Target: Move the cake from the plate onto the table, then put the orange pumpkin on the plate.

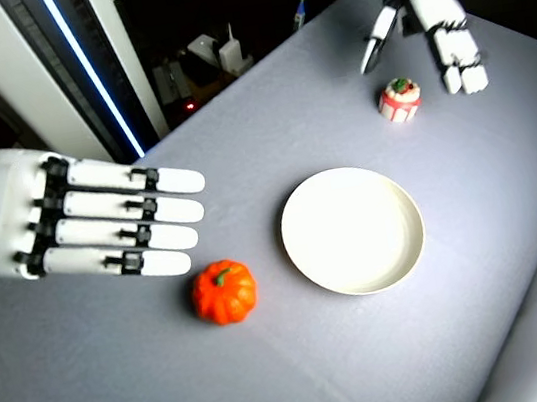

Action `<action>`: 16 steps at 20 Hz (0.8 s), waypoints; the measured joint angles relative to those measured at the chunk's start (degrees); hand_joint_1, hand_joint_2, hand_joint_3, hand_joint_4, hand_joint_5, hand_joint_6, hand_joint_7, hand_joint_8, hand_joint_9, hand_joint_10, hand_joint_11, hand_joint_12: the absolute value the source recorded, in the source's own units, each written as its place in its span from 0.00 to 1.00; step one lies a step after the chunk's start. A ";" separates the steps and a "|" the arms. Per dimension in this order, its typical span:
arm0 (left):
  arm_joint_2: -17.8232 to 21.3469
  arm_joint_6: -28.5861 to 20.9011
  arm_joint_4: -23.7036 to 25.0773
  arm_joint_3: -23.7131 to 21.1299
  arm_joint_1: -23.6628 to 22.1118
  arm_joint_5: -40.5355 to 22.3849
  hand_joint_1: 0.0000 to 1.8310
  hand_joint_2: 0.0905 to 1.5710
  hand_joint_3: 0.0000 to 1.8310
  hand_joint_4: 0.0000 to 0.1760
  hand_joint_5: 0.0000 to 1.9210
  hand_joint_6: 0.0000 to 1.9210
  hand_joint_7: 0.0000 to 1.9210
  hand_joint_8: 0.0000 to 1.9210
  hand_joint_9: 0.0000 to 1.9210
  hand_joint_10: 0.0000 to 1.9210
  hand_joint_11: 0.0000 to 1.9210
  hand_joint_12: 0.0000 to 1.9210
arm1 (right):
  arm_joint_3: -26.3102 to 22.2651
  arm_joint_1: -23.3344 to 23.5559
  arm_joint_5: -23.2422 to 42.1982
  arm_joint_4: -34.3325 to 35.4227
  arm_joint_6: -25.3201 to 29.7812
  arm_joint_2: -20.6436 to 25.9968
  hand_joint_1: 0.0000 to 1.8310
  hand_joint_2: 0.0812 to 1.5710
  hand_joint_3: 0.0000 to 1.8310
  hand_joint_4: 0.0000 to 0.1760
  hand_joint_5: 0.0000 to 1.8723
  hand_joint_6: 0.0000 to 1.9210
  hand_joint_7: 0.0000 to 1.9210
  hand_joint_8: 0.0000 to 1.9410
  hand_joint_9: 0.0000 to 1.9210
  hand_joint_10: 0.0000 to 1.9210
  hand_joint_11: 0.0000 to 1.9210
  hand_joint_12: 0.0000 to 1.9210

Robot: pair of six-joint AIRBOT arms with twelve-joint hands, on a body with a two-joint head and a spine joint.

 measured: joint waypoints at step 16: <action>10.21 0.00 -31.98 -14.78 34.75 -35.01 0.48 0.50 0.00 1.00 0.00 0.00 0.00 0.00 0.00 0.00 0.00 0.00 | 0.33 -2.64 -1.79 0.28 0.00 0.68 0.49 0.69 0.00 0.00 0.11 0.00 0.09 0.00 0.08 0.00 0.00 0.31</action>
